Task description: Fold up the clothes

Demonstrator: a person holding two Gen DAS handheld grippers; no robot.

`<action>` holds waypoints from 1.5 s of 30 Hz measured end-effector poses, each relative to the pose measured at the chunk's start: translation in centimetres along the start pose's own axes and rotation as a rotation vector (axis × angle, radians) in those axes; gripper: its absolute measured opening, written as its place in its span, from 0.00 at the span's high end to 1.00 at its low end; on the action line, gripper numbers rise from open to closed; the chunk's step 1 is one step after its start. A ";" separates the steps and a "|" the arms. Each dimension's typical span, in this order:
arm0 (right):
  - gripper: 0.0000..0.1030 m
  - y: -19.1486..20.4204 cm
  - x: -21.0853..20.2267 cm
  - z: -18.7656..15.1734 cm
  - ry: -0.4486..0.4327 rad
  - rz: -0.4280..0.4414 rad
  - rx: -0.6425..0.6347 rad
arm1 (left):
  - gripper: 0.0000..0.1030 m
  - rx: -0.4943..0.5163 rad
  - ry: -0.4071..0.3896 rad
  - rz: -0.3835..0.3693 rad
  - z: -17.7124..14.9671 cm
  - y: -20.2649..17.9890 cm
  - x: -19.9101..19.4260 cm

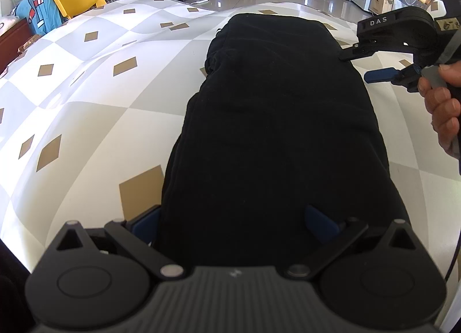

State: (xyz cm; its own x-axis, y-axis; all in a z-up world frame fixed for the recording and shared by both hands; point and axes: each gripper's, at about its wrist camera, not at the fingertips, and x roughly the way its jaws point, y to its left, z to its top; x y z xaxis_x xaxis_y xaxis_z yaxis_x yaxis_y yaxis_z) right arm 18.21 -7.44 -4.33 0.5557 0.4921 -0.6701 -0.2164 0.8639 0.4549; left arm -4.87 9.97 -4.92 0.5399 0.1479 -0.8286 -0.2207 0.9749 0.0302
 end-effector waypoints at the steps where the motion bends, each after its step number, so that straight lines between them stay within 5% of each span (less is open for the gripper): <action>1: 0.54 0.1 0.2 0.1 -0.007 0.001 -0.005 | 0.00 0.001 0.000 -0.001 0.1 0.0 0.1; 13: 0.56 0.8 2.1 0.1 -0.065 0.026 -0.007 | 0.00 0.001 0.000 -0.002 0.2 -0.2 0.1; 20: 0.92 1.3 2.6 0.0 -0.051 -0.006 -0.055 | 0.00 -0.003 0.002 0.001 0.3 -0.4 0.1; 45: 0.94 -5.9 -4.7 2.6 -0.194 -0.266 0.116 | 0.00 0.113 0.036 -0.089 5.5 -3.6 2.0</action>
State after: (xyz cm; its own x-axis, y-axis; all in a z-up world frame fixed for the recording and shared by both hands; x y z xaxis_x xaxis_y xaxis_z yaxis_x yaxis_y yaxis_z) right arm 18.94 -15.07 -2.35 0.7250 0.2121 -0.6553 0.0427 0.9358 0.3501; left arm 1.44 7.66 -3.63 0.5237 0.0556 -0.8501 -0.0789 0.9967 0.0166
